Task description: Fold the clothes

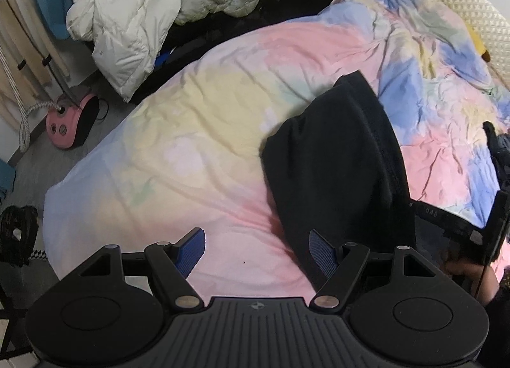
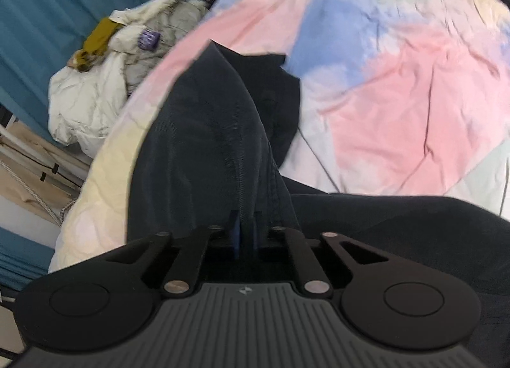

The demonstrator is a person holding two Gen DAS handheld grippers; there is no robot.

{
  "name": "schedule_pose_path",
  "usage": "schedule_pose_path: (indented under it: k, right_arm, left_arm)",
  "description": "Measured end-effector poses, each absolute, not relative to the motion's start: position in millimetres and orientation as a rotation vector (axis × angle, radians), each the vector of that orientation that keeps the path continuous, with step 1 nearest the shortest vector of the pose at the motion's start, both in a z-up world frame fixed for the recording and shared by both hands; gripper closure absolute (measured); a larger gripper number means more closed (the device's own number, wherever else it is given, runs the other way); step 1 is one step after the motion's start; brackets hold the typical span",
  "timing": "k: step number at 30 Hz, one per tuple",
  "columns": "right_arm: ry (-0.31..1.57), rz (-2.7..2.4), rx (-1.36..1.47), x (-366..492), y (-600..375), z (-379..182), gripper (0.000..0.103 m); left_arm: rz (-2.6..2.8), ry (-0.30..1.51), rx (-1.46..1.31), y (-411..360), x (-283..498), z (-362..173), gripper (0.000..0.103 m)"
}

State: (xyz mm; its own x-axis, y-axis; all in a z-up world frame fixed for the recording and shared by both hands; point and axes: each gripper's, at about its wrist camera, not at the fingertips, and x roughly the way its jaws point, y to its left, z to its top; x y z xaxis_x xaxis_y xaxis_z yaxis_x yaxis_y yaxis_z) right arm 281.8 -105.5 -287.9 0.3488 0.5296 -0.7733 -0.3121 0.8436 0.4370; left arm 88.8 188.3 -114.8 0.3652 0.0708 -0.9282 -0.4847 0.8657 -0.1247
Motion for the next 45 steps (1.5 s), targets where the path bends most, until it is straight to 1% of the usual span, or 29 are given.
schedule_pose_path:
  k: [5,9,15,16,20,27,28,30,31,33,34,36,38,42,44,45]
  right_arm:
    - [1.017,0.628,0.221,248.0,-97.0,-253.9,0.099]
    - [1.000,0.672,0.204,216.8,-84.3,-238.1,0.099]
    - [1.012,0.677,0.192,180.6,-69.9,-231.3,0.100]
    - [1.016,0.679,0.190,175.6,-67.8,-231.0,0.103]
    - [1.035,0.652,0.155,159.6,-55.9,-232.1,0.103]
    - [1.061,0.506,0.184,154.3,-57.5,-230.6,0.103]
    - [1.061,0.492,0.187,153.9,-58.9,-230.4,0.101]
    - [1.058,0.461,0.201,155.3,-62.7,-229.9,0.094]
    - [1.056,0.442,0.209,157.7,-65.1,-229.0,0.087]
    - [1.054,0.400,0.224,164.3,-69.1,-227.6,0.080]
    - [1.054,0.378,0.230,168.7,-70.4,-227.8,0.074]
    - [1.060,0.340,0.232,180.5,-71.7,-229.2,0.073]
    - [1.059,0.328,0.234,196.2,-70.8,-231.2,0.063]
    - [1.055,0.352,0.231,235.8,-58.4,-237.4,0.061]
    - [1.054,0.359,0.225,256.1,-50.2,-242.5,0.055]
    - [1.055,0.358,0.225,266.4,-46.7,-246.6,0.055]
  left_arm:
    - [0.340,1.122,-0.395,187.9,90.3,-104.7,0.029]
    - [0.292,1.121,-0.374,184.6,95.1,-102.5,0.029]
    - [0.172,1.141,-0.297,167.7,123.0,-107.6,0.029]
    - [0.148,1.145,-0.281,164.6,129.8,-108.8,0.029]
    - [0.053,1.164,-0.218,150.2,160.6,-115.9,0.029]
    - [-0.085,1.191,-0.159,134.4,215.8,-133.7,0.029]
    - [-0.101,1.196,-0.156,133.4,223.0,-136.6,0.029]
    - [-0.128,1.204,-0.155,134.5,236.5,-142.1,0.029]
    - [-0.139,1.206,-0.159,136.8,242.7,-144.7,0.029]
    - [-0.160,1.212,-0.165,141.5,255.0,-149.8,0.029]
    - [-0.171,1.214,-0.169,143.8,261.2,-152.4,0.029]
    - [-0.169,1.225,-0.191,156.2,273.0,-159.7,0.028]
    - [-0.162,1.237,-0.217,169.7,287.2,-167.7,0.028]
    - [-0.131,1.270,-0.233,195.3,312.5,-184.0,0.027]
    - [-0.127,1.280,-0.244,203.8,321.3,-189.3,0.027]
    - [-0.125,1.285,-0.250,208.0,325.7,-191.9,0.027]
